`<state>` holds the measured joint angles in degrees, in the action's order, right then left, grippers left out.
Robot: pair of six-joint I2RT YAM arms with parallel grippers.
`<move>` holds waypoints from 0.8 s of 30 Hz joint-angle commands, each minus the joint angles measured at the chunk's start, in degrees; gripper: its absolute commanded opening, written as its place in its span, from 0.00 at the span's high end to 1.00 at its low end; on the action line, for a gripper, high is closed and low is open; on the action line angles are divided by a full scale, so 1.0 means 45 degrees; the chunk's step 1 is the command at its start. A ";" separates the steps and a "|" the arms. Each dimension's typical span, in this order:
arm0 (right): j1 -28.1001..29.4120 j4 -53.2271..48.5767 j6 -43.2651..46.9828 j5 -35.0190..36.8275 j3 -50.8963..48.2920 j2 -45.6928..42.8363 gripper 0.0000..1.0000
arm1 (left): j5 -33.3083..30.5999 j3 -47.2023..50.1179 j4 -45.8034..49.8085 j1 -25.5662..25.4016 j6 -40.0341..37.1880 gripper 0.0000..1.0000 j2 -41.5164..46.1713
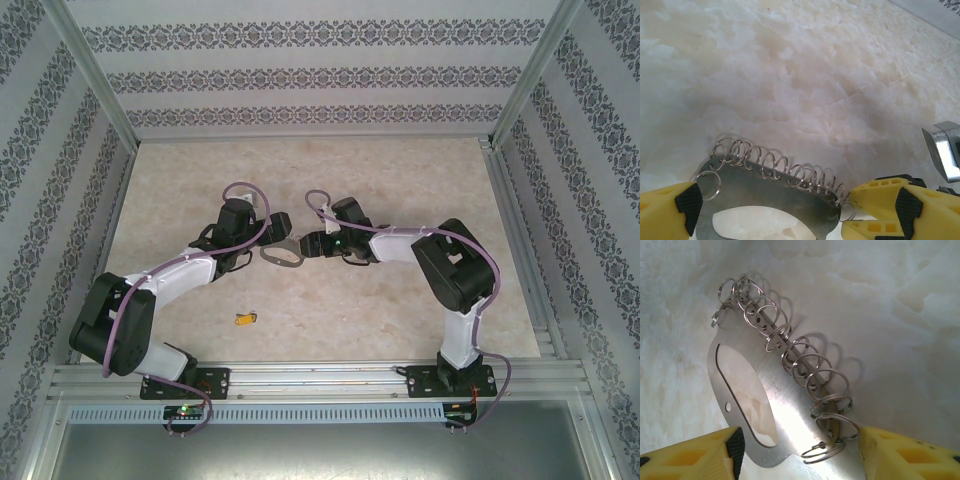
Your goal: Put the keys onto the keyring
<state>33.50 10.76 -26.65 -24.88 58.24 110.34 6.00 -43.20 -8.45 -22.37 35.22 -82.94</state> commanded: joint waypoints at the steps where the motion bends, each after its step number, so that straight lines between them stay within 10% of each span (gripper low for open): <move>1: 0.0002 0.0041 0.0022 -0.0328 0.0068 0.0172 0.40 | 0.0092 0.0023 -0.0466 0.0125 0.0159 0.00 -0.0125; 24: 0.0496 0.0102 0.0247 0.0387 -0.1551 -0.1888 0.43 | 0.0278 0.0125 -0.0605 0.0130 0.0327 0.00 -0.0115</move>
<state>36.47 11.88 -26.89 -25.23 51.37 102.48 6.26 -43.18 -8.75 -22.37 36.07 -83.07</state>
